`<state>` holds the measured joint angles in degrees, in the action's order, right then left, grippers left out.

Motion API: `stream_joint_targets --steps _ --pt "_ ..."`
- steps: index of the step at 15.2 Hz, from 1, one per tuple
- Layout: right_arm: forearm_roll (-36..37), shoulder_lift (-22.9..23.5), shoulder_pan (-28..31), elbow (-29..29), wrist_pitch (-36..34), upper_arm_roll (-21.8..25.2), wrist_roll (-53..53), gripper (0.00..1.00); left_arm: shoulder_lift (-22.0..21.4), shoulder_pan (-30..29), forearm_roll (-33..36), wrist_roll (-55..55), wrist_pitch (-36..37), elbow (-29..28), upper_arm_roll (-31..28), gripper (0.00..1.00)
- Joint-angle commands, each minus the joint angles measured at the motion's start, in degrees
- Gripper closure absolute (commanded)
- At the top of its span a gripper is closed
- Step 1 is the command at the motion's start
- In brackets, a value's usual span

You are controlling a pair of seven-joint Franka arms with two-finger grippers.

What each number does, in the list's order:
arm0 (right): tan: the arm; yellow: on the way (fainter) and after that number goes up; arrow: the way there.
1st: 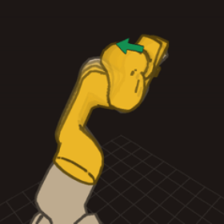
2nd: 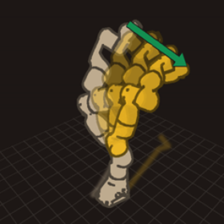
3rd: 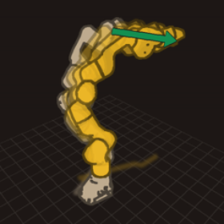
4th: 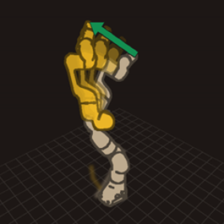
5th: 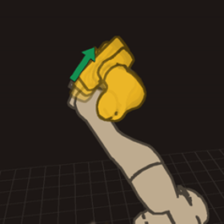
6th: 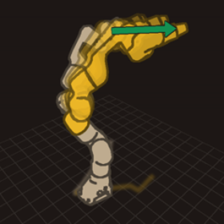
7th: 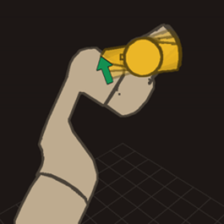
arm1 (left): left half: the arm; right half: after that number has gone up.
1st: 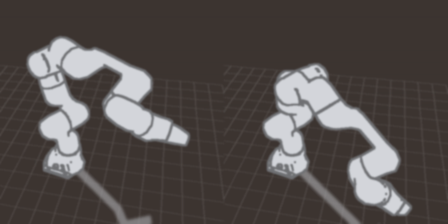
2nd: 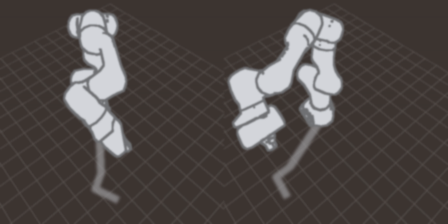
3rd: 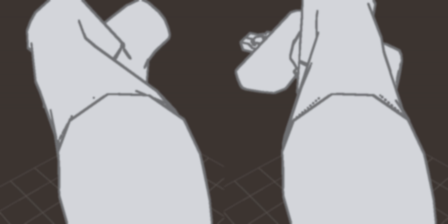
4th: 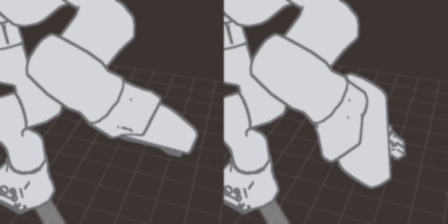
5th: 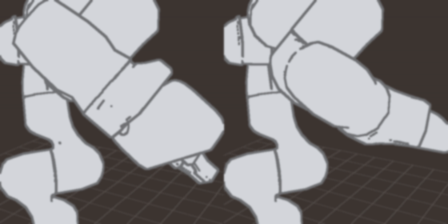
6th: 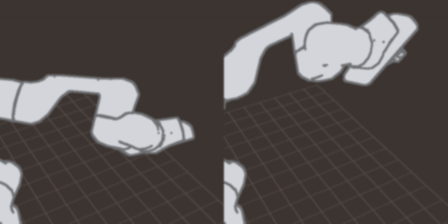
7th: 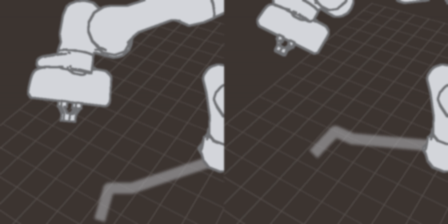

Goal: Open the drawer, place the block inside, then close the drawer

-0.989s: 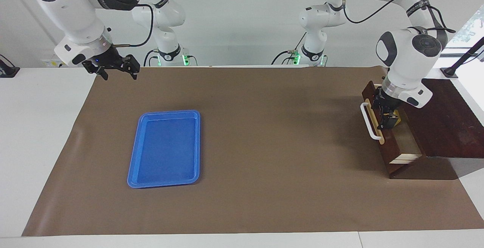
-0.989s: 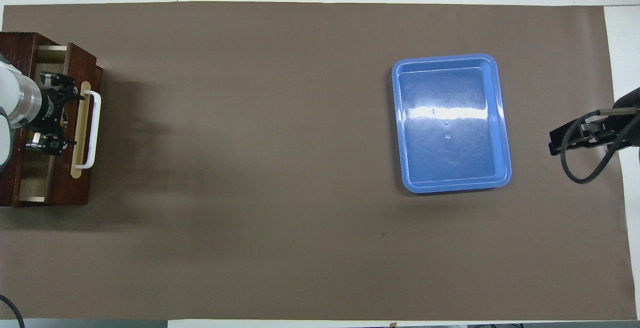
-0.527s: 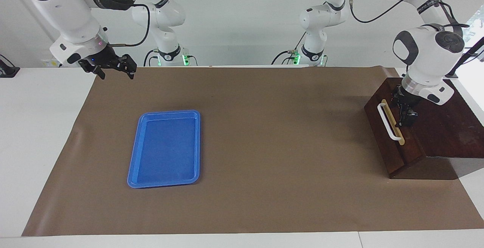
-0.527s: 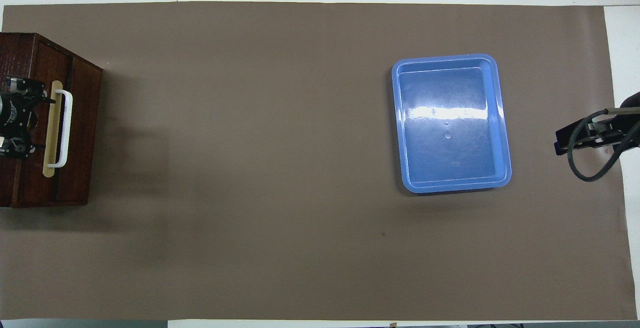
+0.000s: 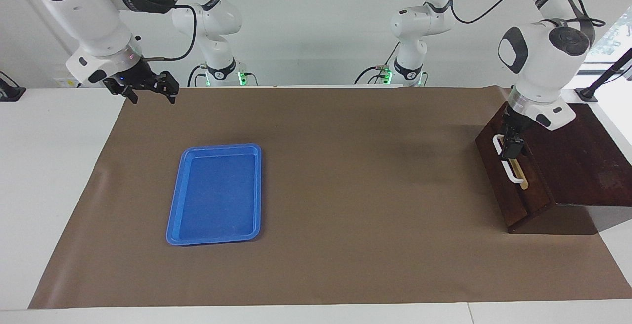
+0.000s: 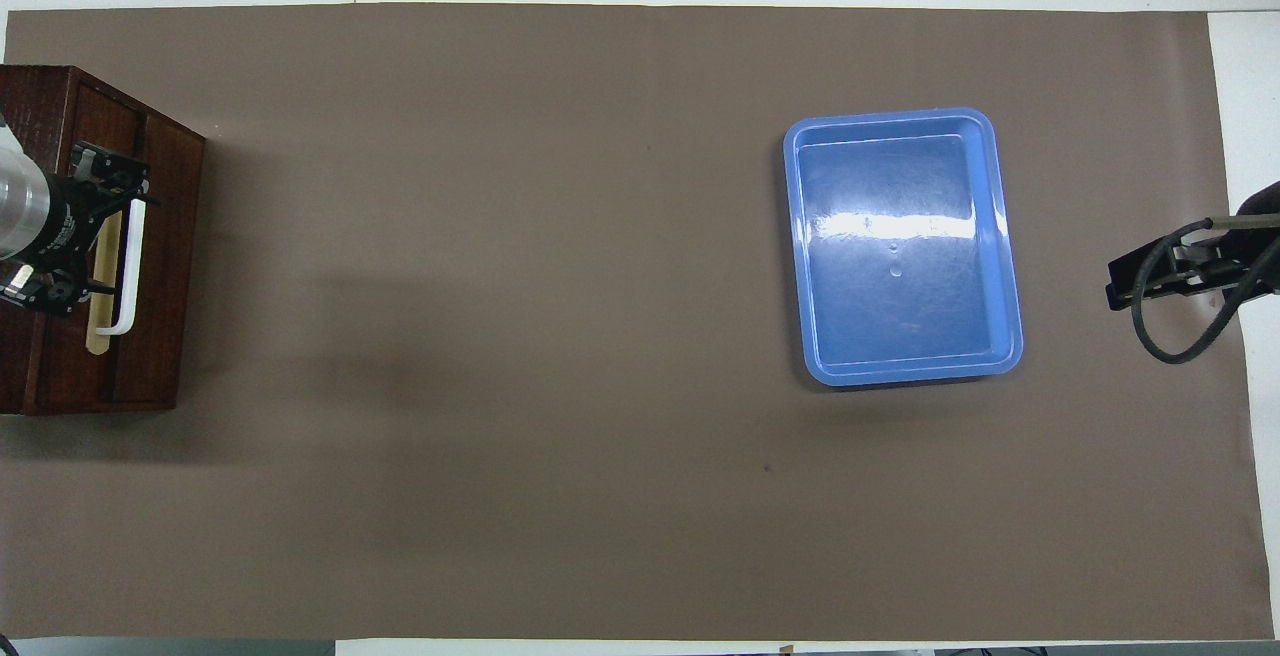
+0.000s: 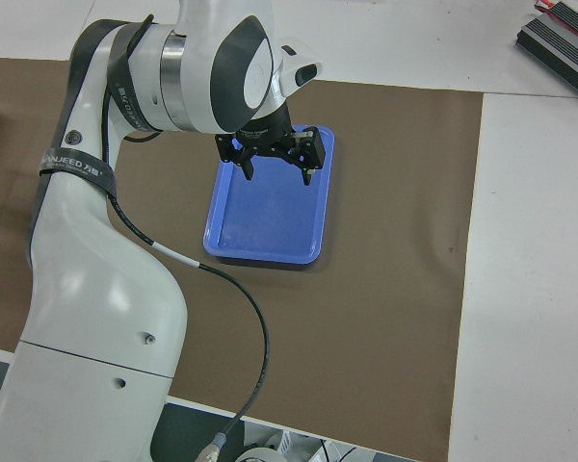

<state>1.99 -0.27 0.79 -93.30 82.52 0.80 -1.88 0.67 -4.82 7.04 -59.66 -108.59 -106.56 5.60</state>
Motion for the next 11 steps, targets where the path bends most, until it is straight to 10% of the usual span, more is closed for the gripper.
stream_joint_targets --steps 1,11 --pt "0.4 -0.3 -0.3 0.1 0.3 0.3 -1.1 0.0 -0.3 2.7 0.3 16.0 7.1 3.7 -0.7 0.0" --pt "0.2 -0.4 -0.3 -0.3 2.6 0.3 -1.0 0.0 2.7 3.3 -6.0 49.4 19.3 11.4 -0.9 0.0"
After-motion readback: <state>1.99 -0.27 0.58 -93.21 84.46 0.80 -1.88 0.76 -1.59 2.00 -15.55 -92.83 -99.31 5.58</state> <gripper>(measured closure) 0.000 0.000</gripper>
